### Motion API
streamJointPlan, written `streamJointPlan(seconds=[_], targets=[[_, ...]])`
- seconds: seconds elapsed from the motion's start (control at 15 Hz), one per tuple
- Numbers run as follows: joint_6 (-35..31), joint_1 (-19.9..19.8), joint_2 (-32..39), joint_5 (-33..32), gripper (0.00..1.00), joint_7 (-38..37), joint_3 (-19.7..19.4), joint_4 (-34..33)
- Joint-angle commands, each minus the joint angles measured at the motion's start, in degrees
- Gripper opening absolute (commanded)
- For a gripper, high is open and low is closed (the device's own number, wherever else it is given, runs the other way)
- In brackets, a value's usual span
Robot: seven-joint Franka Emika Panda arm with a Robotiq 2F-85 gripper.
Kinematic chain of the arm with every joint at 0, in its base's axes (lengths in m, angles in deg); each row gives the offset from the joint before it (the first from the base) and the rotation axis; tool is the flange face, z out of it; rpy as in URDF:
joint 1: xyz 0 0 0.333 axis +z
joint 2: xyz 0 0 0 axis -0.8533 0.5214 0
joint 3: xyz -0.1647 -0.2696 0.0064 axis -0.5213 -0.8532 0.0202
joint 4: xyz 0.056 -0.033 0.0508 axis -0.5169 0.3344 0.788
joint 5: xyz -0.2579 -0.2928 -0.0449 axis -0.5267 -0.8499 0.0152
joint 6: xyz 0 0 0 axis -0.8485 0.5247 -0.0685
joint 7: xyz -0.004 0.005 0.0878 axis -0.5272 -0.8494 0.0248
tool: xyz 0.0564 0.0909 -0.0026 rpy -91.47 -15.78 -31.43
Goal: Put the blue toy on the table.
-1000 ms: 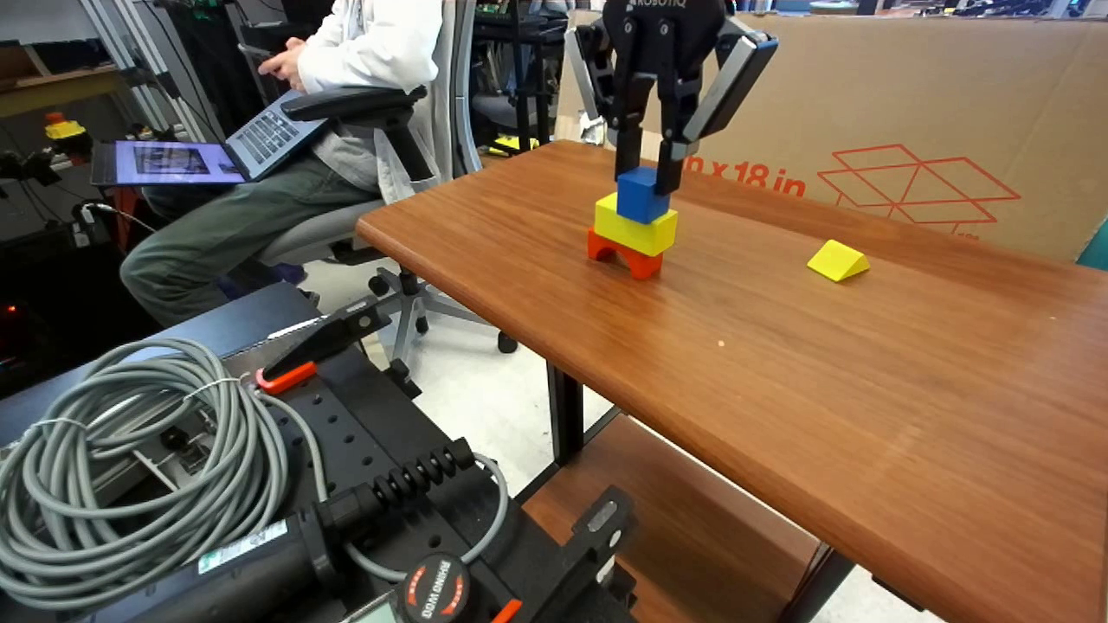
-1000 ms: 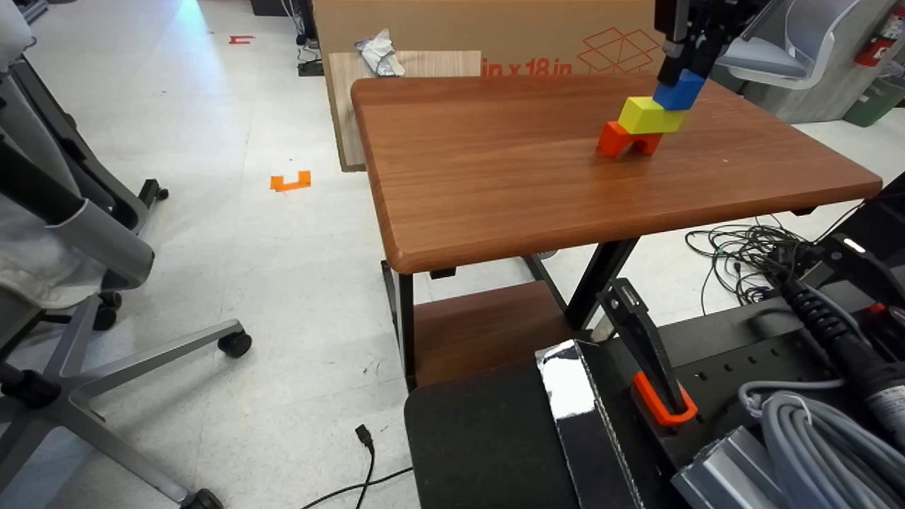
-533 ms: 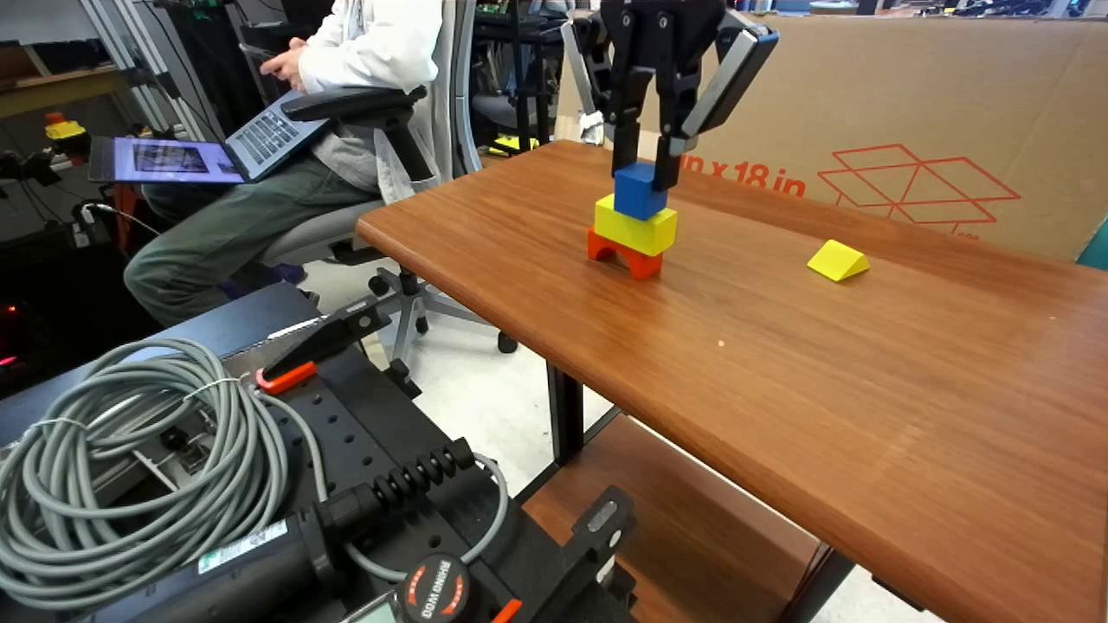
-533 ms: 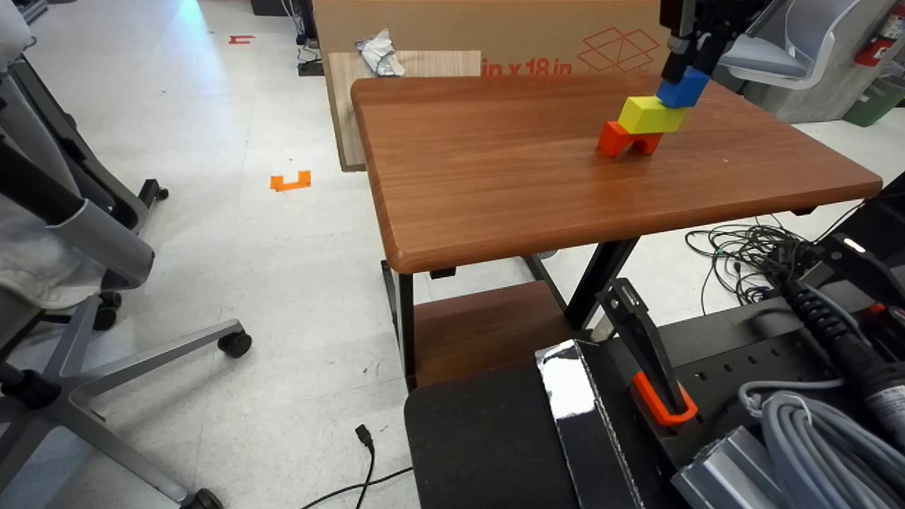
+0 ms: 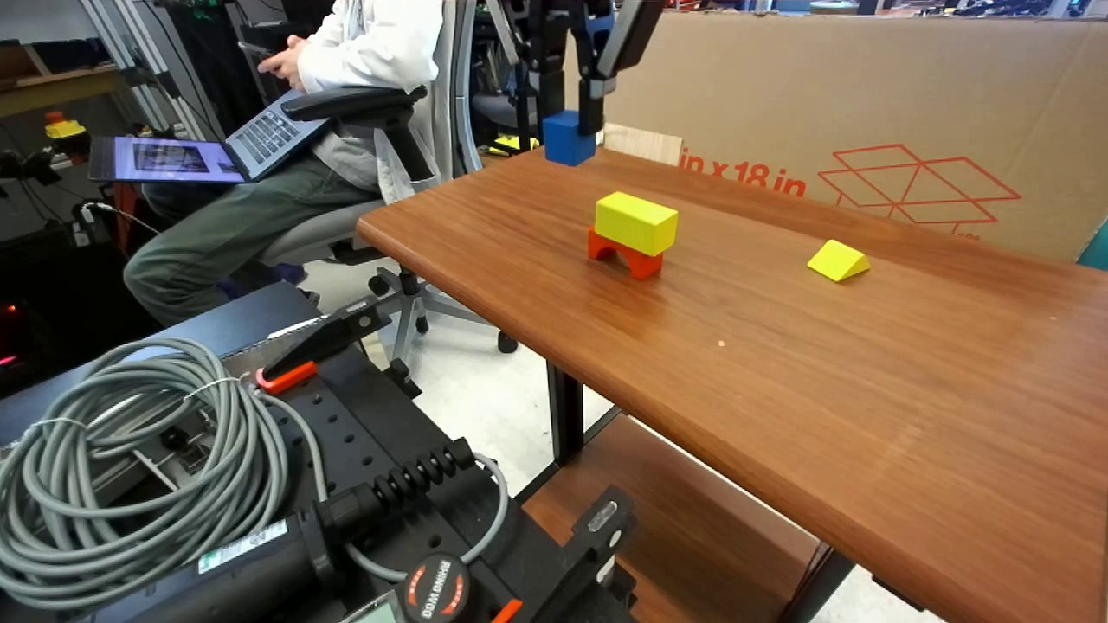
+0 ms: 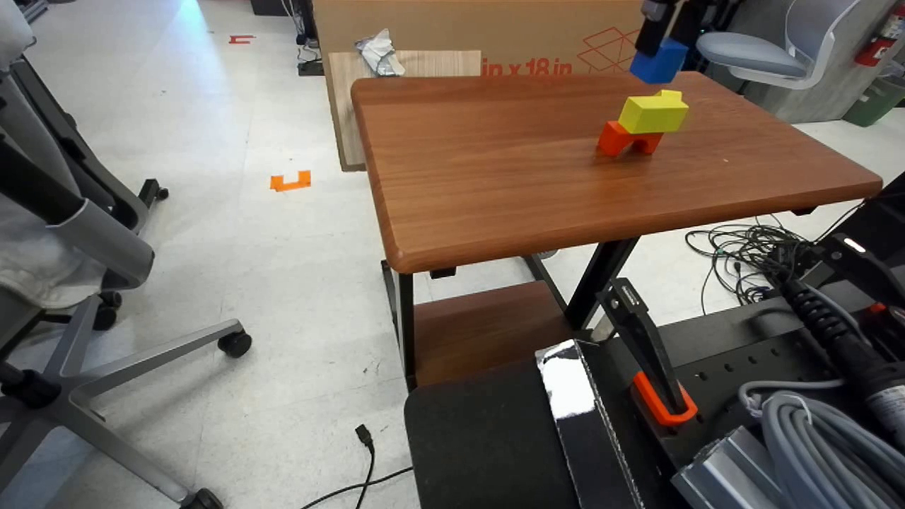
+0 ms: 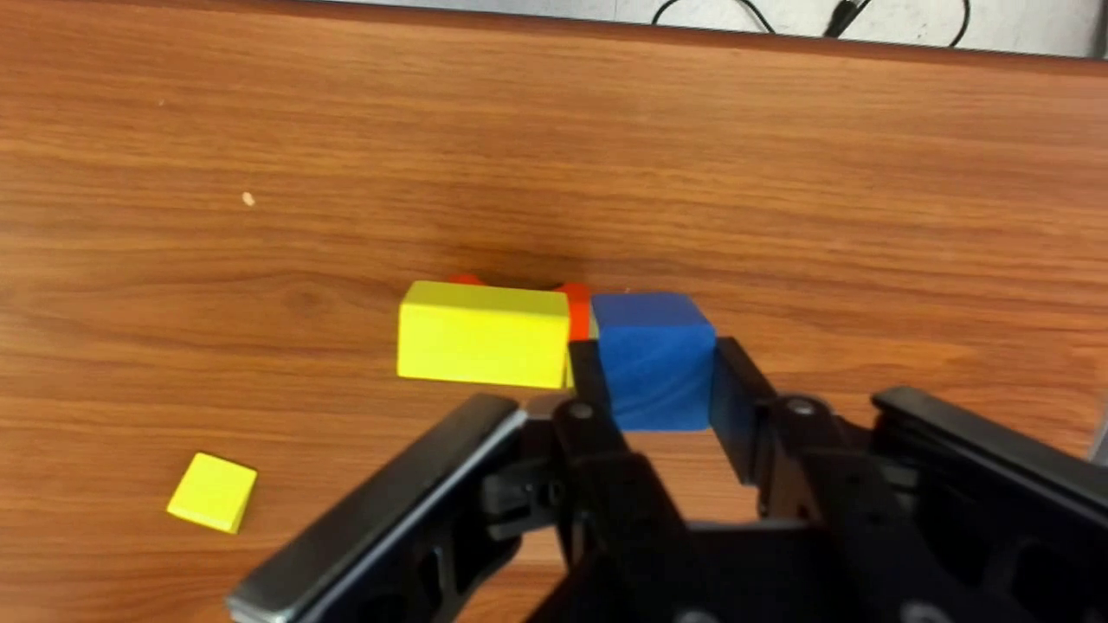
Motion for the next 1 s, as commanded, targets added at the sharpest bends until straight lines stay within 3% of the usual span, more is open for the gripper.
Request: streamJointPlan(seconds=[0.0, 0.47, 0.93], targets=[[1.84, 2.5, 0.44, 0.17, 0.08, -2.55, 2.16, -1.05], [1.07, 6.61, 7.29, -1.41, 0.08, -6.92, 4.3, -4.31], [0.63, 10.03, 16.84, -5.92, 0.08, -12.19, 2.23, -10.39]])
